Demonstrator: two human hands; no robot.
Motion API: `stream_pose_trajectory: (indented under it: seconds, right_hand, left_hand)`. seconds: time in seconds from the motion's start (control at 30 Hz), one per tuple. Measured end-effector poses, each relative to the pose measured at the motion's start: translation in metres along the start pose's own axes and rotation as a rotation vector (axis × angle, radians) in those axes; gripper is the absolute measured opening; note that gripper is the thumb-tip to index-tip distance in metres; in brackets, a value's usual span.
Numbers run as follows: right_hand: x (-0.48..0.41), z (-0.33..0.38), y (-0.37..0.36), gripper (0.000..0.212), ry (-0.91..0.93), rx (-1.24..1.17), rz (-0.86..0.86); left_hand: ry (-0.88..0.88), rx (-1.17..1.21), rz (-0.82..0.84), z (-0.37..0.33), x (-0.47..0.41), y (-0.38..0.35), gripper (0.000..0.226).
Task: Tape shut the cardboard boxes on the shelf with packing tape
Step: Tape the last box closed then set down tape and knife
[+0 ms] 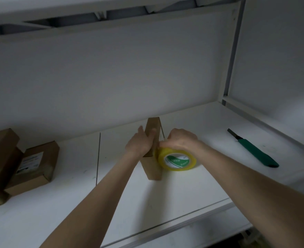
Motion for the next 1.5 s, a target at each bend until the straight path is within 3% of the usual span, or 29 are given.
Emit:
stream_pose_trajectory:
  seconds: [0.07,0.17,0.3,0.4,0.63,0.77,0.93,1.17,1.5]
  right_hand:
    - [0.002,0.006,0.002,0.055,0.004,0.052,-0.01]
    - [0.005,0.01,0.002,0.048,0.041,0.039,0.035]
    - [0.009,0.0,0.004,0.057,0.101,-0.337,0.121]
    - [0.008,0.002,0.012,0.052,0.151,-0.418,0.088]
    - [0.011,0.021,0.042,0.055,0.208,-0.304,0.025]
    - [0.015,0.023,0.047,0.038,0.209,-0.235,0.074]
    - [0.018,0.015,0.048,0.038,0.18,-0.287,0.101]
    - [0.02,-0.003,0.039,0.059,0.099,-0.238,0.144]
    - [0.023,-0.009,0.039,0.044,0.069,-0.213,0.22]
  left_hand:
    - [0.005,-0.044,0.032,-0.008,-0.001,-0.008,0.077]
    - [0.043,-0.059,0.02,-0.005,-0.007,-0.008,0.063]
    - [0.075,0.134,0.046,0.011,-0.01,-0.001,0.056]
    - [0.083,0.339,0.046,0.02,-0.016,0.003,0.053]
    - [0.129,0.704,0.077,0.026,-0.007,0.017,0.035]
    - [0.125,0.826,0.108,0.023,-0.003,0.025,0.026]
    - [0.126,0.9,0.136,0.029,0.003,0.027,0.025]
    - [0.123,0.984,0.174,0.03,0.004,0.029,0.018]
    - [0.078,1.002,0.181,0.025,0.001,0.026,0.014]
Point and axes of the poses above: each hand's wrist, its own x-axis away from the middle knuckle, its own y-axis out of the back of the hand, z = x × y, the point moved 9 cm from there along -x, towards the middle knuckle, and after that the axes turned 5 degrees about y, right-handed, at the moved point
